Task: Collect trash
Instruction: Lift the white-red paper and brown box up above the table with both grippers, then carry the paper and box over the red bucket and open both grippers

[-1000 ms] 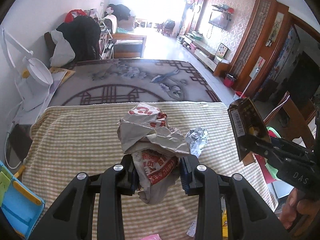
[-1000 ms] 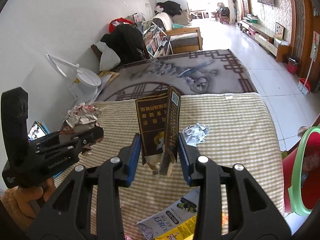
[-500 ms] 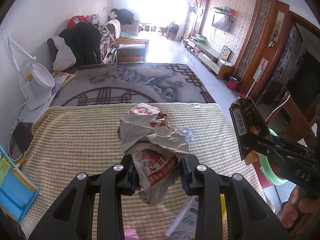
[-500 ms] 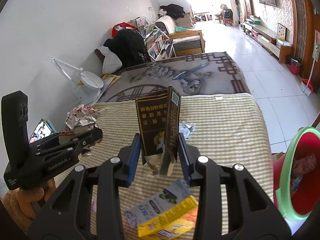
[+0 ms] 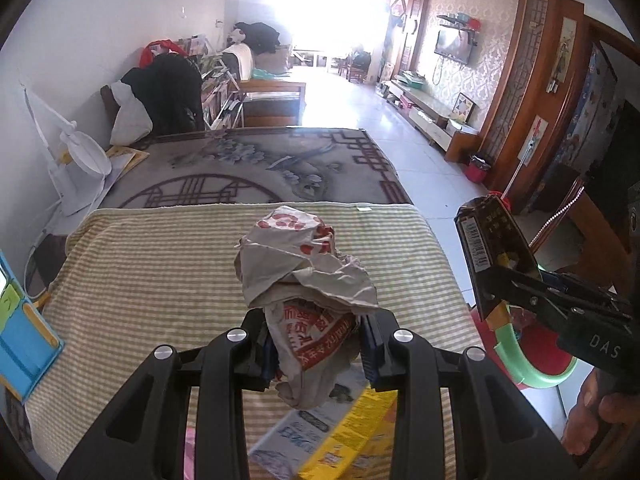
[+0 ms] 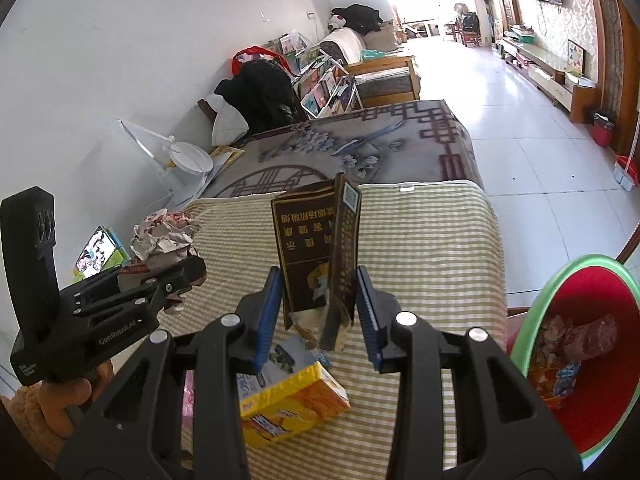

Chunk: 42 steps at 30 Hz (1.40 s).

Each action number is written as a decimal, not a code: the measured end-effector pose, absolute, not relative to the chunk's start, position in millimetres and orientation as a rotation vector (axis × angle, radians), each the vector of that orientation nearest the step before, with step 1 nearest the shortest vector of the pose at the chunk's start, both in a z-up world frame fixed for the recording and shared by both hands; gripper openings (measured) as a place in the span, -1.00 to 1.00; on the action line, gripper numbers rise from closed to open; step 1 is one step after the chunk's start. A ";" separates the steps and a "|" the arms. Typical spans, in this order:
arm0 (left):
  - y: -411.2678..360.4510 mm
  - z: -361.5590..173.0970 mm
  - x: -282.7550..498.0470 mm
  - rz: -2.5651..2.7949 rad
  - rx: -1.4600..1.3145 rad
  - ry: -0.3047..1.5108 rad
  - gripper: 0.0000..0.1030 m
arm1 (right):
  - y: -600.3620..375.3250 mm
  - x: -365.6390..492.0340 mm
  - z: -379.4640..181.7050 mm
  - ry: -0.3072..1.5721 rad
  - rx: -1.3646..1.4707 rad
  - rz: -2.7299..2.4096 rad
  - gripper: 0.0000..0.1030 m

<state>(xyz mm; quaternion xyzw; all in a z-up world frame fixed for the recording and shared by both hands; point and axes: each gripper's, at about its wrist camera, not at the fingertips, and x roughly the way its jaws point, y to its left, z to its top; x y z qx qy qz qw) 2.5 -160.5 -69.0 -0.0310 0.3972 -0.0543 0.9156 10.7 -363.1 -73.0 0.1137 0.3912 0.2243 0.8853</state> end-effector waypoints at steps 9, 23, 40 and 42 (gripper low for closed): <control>-206.3 -59.9 -10.9 -0.114 -0.047 0.796 -0.41 | -405.8 -2.7 -71.4 0.801 0.264 0.478 -0.30; -262.4 -51.1 -20.6 -0.158 0.006 0.785 -0.41 | -471.0 -18.8 -68.3 0.759 0.328 0.411 -0.30; -325.8 -50.1 -7.2 -0.269 0.064 0.776 -0.40 | -536.6 -21.7 -80.0 0.744 0.393 0.282 -0.30; -334.6 -51.1 -4.9 -0.287 0.071 0.779 -0.40 | -543.7 -21.6 -81.8 0.744 0.402 0.263 -0.29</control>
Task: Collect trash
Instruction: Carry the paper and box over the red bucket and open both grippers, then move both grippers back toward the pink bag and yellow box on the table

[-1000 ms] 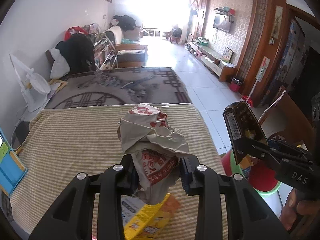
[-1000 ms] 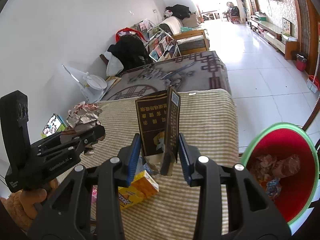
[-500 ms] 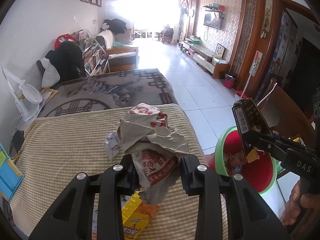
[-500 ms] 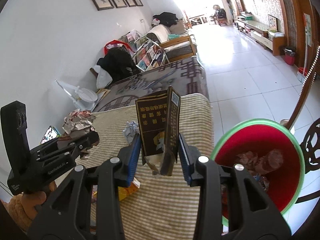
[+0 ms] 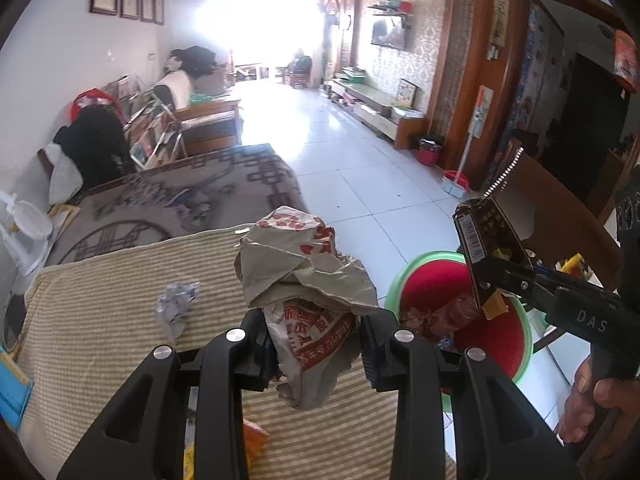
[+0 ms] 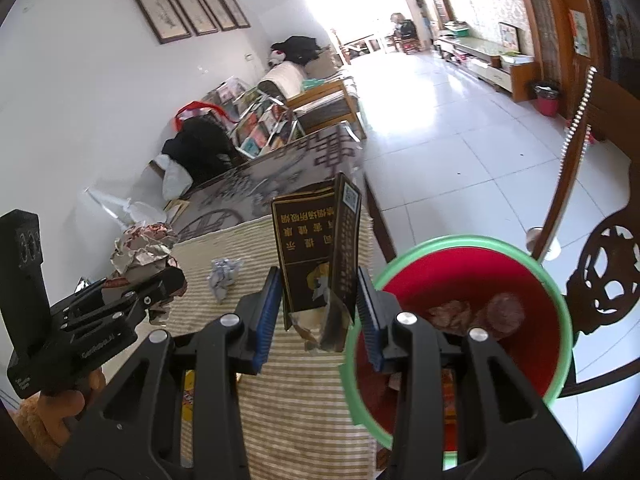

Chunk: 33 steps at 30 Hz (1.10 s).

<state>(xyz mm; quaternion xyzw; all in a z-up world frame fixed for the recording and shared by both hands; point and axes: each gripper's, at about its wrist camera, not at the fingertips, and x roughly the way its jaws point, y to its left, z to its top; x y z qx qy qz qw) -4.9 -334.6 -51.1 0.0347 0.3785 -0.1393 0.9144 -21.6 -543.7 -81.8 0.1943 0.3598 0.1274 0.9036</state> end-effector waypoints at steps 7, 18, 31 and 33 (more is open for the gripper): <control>-360.8 -55.9 4.7 -0.339 0.090 0.798 -0.41 | -570.8 -22.0 -89.5 0.749 0.426 0.206 -0.29; -409.5 -79.6 19.3 -0.463 0.065 0.886 -0.40 | -617.4 -30.1 -107.4 0.784 0.463 0.107 -0.29; -446.8 -101.3 25.9 -0.584 0.053 0.963 0.12 | -641.3 -41.8 -123.3 0.819 0.508 0.027 -0.04; -441.7 -101.5 26.9 -0.583 0.030 0.960 0.15 | -640.7 -42.9 -123.5 0.812 0.513 0.006 0.17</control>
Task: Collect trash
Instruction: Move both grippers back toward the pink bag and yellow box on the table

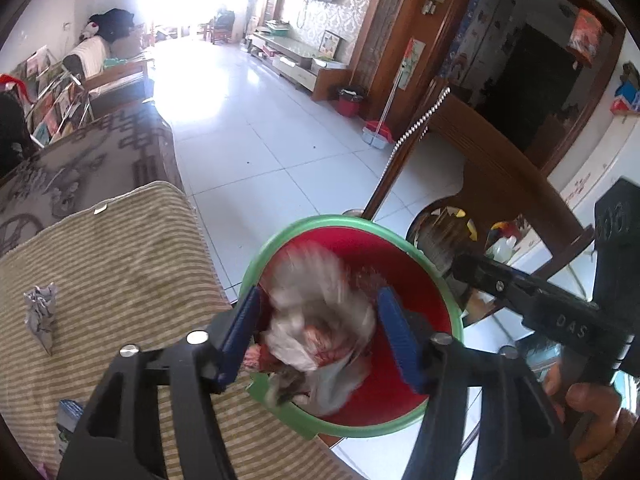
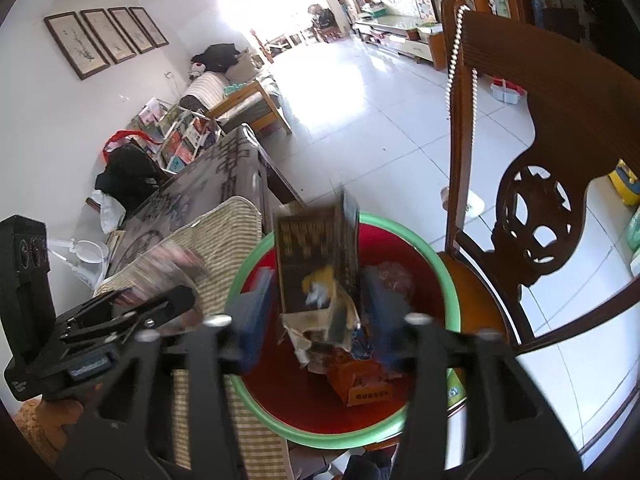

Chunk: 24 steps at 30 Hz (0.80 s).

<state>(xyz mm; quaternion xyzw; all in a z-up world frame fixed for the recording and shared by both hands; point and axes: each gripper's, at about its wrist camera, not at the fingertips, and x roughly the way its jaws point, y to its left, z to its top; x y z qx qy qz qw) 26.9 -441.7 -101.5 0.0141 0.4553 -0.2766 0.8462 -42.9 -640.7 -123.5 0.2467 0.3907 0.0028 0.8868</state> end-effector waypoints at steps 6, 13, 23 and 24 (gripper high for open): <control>-414.3 -98.5 30.9 -0.544 0.021 0.950 0.15 | -624.5 -34.5 -117.4 0.810 0.490 0.024 0.17; -367.4 -94.2 29.5 -0.472 0.010 0.922 0.15 | -575.3 -9.8 -117.3 0.844 0.441 0.103 0.17; -252.1 -96.0 20.0 -0.356 -0.036 0.904 0.15 | -467.2 21.2 -114.0 0.895 0.357 0.216 0.22; -240.2 -97.2 19.0 -0.351 -0.038 0.906 0.15 | -451.1 23.1 -114.4 0.903 0.347 0.229 0.22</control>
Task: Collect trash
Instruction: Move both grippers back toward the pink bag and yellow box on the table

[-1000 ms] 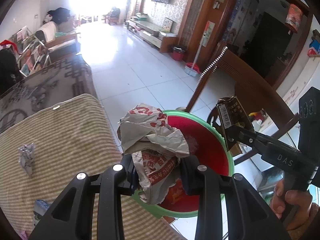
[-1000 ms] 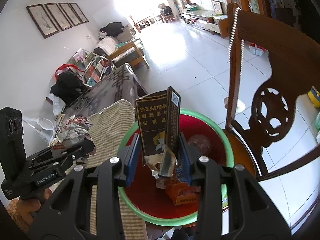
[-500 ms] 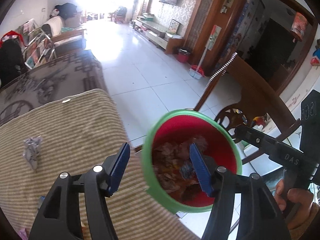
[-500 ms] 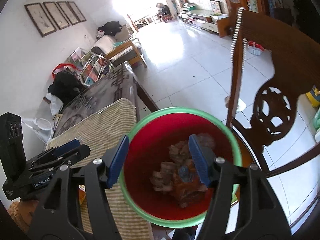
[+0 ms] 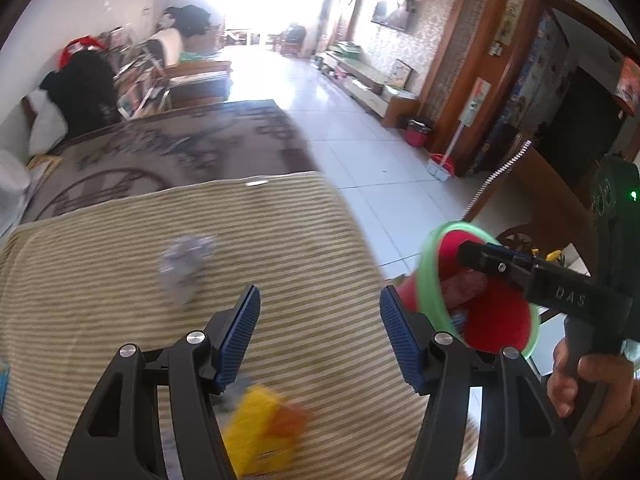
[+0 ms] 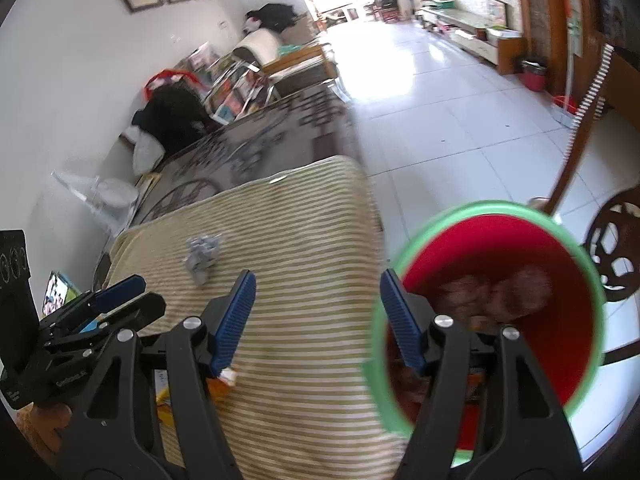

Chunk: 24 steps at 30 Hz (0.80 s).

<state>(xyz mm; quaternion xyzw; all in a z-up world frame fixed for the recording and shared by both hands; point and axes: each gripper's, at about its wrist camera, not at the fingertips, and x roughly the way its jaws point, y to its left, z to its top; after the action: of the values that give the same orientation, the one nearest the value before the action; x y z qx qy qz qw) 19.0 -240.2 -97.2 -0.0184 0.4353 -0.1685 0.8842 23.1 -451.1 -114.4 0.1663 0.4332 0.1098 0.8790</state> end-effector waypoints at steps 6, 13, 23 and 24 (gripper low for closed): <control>-146.5 -117.1 6.1 -0.342 0.009 0.957 0.15 | -378.3 24.3 -120.3 0.954 0.309 0.268 0.30; -61.3 -162.4 -30.5 -0.335 0.051 1.197 0.15 | -321.0 19.5 -142.3 1.035 0.307 0.260 0.33; -37.4 -225.9 -58.1 -0.494 -0.177 1.464 0.18 | -271.8 4.9 -153.2 1.071 0.295 0.227 0.36; -38.9 -227.6 -55.1 -0.501 -0.183 1.464 0.18 | -270.5 3.2 -152.6 1.072 0.294 0.220 0.36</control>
<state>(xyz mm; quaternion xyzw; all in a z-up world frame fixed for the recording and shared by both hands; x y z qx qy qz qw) -55.1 -38.9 -227.6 -0.0824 0.6600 -0.2258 0.7118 3.2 -270.5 -152.6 0.1393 0.5077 0.1042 0.8438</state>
